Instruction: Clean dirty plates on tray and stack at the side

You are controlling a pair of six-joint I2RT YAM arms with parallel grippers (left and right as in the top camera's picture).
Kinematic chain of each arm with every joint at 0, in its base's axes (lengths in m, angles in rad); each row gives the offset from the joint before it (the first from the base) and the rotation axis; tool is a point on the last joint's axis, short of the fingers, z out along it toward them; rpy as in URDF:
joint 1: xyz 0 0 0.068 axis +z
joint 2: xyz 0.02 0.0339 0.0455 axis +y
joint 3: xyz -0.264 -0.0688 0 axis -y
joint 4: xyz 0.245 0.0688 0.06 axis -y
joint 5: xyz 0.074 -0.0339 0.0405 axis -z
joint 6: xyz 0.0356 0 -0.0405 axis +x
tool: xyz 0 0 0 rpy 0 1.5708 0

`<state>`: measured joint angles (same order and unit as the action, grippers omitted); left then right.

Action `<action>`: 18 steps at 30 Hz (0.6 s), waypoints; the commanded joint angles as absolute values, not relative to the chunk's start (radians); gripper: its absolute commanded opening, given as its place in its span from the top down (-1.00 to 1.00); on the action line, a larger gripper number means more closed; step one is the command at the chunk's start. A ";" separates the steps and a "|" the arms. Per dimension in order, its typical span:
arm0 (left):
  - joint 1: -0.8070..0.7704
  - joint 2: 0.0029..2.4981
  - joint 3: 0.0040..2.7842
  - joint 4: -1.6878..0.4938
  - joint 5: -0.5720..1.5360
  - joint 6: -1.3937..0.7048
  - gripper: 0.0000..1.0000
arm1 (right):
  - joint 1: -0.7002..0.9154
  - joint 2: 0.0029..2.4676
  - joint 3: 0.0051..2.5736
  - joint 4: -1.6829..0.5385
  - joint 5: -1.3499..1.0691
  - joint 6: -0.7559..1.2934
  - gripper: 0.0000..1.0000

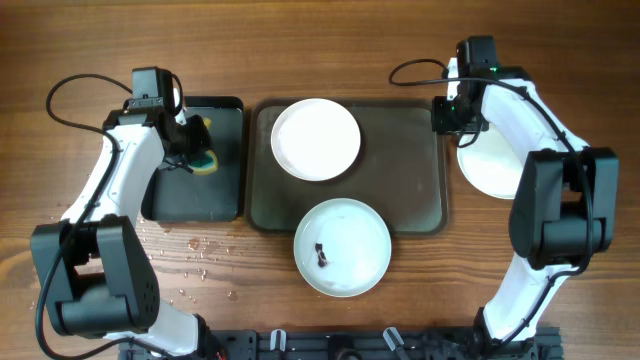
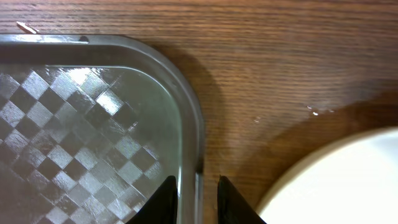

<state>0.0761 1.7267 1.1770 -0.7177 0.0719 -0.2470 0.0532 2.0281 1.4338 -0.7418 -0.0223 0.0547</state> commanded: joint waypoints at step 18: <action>0.075 1.708 1.169 -0.714 0.062 -0.231 0.92 | 0.055 2.056 1.366 -0.708 -0.204 0.055 0.69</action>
<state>0.0761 1.7267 1.1767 -0.7174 0.0719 -0.2470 0.0441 2.0426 1.3766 -0.7109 -0.0948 0.0547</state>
